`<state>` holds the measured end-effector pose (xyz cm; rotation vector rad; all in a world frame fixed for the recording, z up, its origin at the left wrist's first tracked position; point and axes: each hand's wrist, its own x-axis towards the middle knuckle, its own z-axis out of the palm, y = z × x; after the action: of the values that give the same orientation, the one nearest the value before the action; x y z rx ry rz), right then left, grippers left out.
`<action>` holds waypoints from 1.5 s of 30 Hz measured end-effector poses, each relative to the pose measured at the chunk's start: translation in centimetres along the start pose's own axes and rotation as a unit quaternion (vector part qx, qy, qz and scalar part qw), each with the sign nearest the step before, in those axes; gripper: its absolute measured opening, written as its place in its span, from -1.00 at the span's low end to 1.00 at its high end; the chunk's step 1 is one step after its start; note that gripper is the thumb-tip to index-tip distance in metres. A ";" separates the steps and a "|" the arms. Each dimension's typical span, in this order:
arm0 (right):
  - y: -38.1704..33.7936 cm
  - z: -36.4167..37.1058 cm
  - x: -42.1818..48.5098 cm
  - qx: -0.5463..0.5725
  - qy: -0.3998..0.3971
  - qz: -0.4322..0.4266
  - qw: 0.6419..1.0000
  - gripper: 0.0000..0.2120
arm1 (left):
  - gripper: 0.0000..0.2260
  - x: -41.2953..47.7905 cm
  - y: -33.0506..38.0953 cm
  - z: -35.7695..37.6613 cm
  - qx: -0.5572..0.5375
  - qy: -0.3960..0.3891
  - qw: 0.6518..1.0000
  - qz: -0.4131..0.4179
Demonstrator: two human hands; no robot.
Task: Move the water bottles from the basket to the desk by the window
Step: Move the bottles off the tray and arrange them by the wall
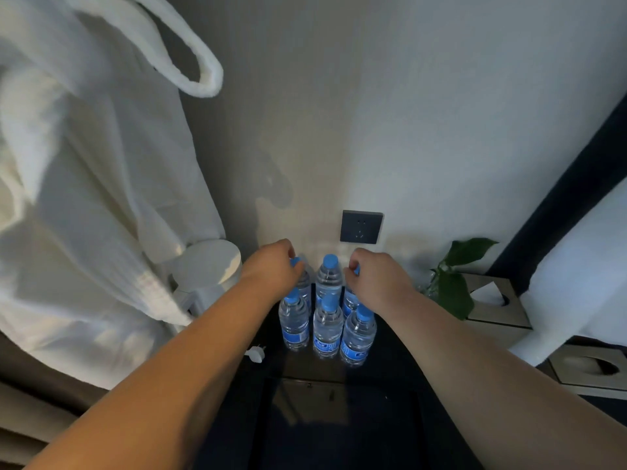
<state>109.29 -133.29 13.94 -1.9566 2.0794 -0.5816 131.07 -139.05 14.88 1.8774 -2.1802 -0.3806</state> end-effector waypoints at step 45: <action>-1.8 3.9 10.2 -0.120 -0.119 -0.087 0.982 -0.78 | -0.81 7.5 -1.8 3.0 -0.060 -0.057 0.993 0.090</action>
<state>111.70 -143.95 12.30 -2.2312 1.9169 -0.1191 130.59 -146.58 11.49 1.6184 -2.3194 -0.5819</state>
